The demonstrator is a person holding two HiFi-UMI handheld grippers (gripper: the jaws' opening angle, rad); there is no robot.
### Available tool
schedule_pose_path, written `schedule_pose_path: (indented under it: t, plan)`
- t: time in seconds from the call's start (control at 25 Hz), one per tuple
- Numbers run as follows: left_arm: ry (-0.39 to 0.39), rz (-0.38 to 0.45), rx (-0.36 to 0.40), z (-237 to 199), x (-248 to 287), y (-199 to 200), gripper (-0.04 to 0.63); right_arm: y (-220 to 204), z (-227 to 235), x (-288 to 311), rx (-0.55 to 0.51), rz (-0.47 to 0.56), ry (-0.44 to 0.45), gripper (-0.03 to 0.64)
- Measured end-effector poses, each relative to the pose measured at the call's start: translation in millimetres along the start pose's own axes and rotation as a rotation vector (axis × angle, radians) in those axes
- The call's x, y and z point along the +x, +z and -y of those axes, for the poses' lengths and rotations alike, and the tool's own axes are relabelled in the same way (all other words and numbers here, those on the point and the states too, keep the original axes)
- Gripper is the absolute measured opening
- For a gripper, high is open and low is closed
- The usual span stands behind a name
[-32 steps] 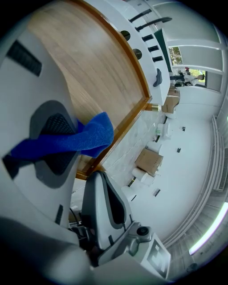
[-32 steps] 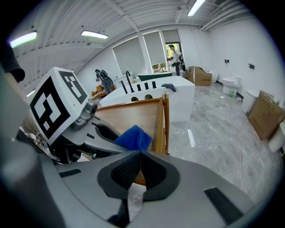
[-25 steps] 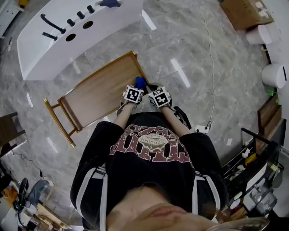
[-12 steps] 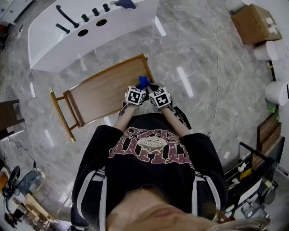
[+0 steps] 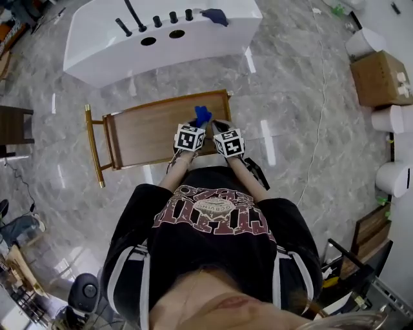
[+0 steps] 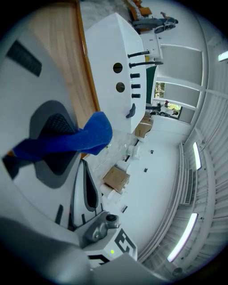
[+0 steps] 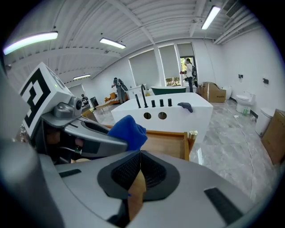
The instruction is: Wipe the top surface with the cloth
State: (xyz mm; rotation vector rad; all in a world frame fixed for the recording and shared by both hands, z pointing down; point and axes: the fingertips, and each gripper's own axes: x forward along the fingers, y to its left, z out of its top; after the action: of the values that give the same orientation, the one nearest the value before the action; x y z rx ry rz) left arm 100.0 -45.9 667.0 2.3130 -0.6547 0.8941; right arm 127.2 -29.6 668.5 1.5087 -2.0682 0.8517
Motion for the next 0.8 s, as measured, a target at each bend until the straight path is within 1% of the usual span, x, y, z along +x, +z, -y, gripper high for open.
schedule_pose_path:
  t: [0.12, 0.28, 0.44, 0.64, 0.8]
  plan:
    - [0.03, 0.075, -0.024, -10.2, -16.3, 20.5, 0.097, 23.8, -10.1, 3.1, -0.025, 0.038, 0.024, 0.017]
    - [0.083, 0.15, -0.004, -23.3, -36.2, 43.0, 0.097, 48.1, -17.9, 5.9, -0.024, 0.079, 0.042, 0.017]
    - [0.111, 0.218, -0.025, -34.1, -55.9, 59.3, 0.097, 64.6, -23.2, 7.2, -0.018, 0.106, 0.047, 0.017]
    - [0.157, 0.253, -0.01, -39.1, -70.6, 68.2, 0.097, 80.7, -28.8, 5.8, -0.036, 0.134, 0.051, 0.017]
    - [0.17, 0.278, -0.014, -39.9, -76.0, 75.1, 0.097, 91.8, -31.0, 4.8, -0.045, 0.15, 0.054, 0.017]
